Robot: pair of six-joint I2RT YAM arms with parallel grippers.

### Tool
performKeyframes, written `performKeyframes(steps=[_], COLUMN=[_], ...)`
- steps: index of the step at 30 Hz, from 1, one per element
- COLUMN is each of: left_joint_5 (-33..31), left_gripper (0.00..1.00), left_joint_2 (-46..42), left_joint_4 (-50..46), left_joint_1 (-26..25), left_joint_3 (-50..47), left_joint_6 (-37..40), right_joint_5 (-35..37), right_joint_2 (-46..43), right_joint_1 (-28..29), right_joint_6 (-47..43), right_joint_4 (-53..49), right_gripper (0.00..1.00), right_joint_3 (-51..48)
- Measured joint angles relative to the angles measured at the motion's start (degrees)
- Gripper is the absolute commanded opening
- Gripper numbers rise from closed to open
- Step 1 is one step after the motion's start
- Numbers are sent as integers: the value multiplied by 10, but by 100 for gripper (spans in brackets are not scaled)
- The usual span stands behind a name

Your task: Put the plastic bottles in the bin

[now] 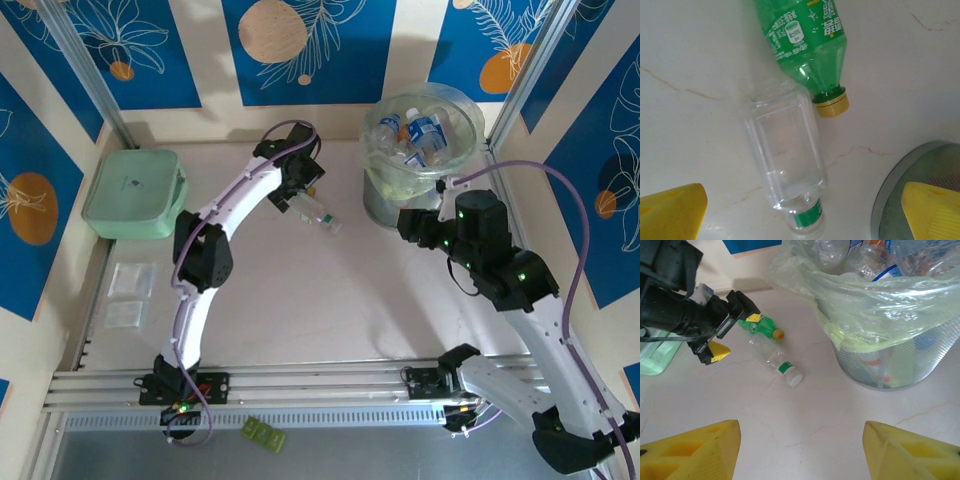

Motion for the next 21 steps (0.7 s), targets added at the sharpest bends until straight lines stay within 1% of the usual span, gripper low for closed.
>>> performKeyframes(steps=[5,15,18,21], left_joint_5=[2,6,7,8], left_gripper=[99,100,96,89], left_joint_2=[56,109,112,112], left_joint_4=[-23,-44,-47,-42], left_joint_1=[1,4,4,4], left_joint_3=[56,61,58,40], left_joint_6=[-10,-29,-29,-28], right_joint_5=[9,18,20,21], right_joint_2=[-36,-46,-46,-46], right_joint_1=[0,0,0,0], right_joint_6=[-2,-10,-10,-10], right_joint_4=[0,1,0,0], right_gripper=[67,68,68,68], right_joint_3=[-19,-23,-24,-24])
